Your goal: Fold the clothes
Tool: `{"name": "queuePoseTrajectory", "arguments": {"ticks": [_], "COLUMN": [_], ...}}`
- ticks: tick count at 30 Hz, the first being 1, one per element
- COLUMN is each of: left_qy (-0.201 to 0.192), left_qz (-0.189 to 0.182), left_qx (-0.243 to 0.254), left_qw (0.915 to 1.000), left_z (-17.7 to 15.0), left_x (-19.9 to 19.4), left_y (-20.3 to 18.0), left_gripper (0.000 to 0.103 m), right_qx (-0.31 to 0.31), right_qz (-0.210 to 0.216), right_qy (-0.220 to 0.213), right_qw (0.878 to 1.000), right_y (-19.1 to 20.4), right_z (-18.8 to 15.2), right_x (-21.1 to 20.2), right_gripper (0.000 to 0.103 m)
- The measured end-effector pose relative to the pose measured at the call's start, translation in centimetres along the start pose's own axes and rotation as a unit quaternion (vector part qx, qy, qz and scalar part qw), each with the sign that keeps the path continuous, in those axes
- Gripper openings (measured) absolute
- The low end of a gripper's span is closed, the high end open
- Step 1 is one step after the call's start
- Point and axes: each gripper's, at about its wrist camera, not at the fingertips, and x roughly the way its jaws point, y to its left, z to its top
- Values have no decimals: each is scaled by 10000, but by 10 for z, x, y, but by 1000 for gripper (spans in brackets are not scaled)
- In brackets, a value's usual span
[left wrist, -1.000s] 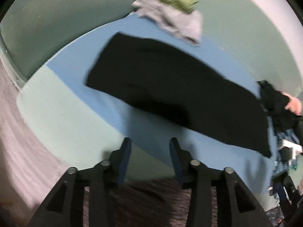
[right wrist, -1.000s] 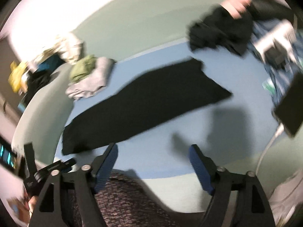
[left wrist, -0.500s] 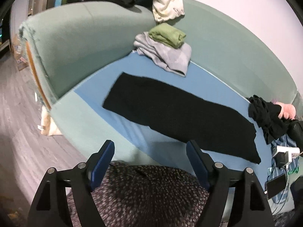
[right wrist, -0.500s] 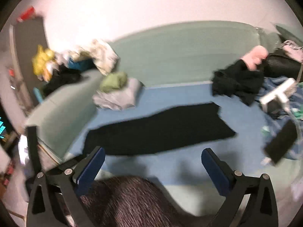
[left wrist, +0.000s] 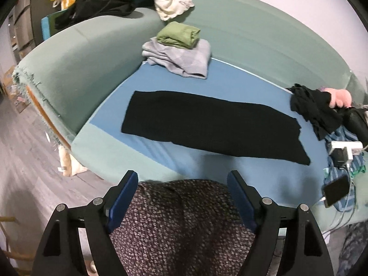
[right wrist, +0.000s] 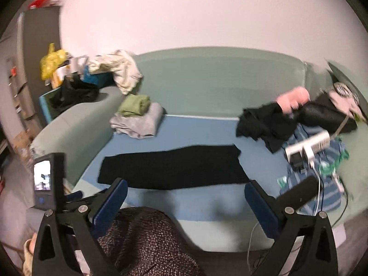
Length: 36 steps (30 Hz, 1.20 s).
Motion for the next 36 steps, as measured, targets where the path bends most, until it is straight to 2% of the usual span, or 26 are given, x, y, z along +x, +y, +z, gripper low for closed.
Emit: {"name": "queuePoseTrajectory", "arguments": {"ticks": [2,6,8,11,15,17,19,21,23,26,29,31,34,36], "left_qy": [-46,-106,-91,175,489,651,826,979,1042,1108,1136,1144,1169,1023], "left_qz": [-129,62,103,-7,454,655,769,744,756,775,815,828,706,584], "left_qx": [-10,198,208,121,-289,-501,-668,-742,-715,-670,-697,-705,-552,-293], "left_qw": [9999,9997,9997,9998,9974,9945,9914,9896,9891,9885,9877,9875,9891,9926], "left_z": [4,8,8,8,10,9,8,7,7,9,9,9,10,14], "left_x": [-8,-15,-11,7,33,46,57,65,69,76,83,90,103,109], "left_y": [0,-4,-1,13,47,61,71,76,75,72,68,62,45,26], "left_gripper": [80,80,80,80,80,80,80,80,80,80,80,80,80,80], "right_qx": [-99,-177,-54,454,968,1110,1413,1835,2397,3071,3420,3520,3511,3716], "right_qz": [25,77,188,386,268,110,-83,-51,208,718,726,536,569,635], "right_qy": [39,172,294,426,1083,1190,1089,997,1010,1320,1550,1647,1590,1623], "right_qw": [9999,9997,9994,9973,9890,9866,9839,9779,9654,9397,9240,9198,9210,9119], "right_y": [-1,-6,-13,-36,-69,-83,-102,-119,-139,-167,-187,-193,-194,-196], "right_z": [5,14,12,-4,-34,-47,-62,-75,-88,-102,-106,-108,-108,-114], "right_x": [0,9,26,65,123,141,157,170,186,220,248,260,272,281], "right_gripper": [103,103,103,103,103,103,103,103,103,103,103,103,103,103]}}
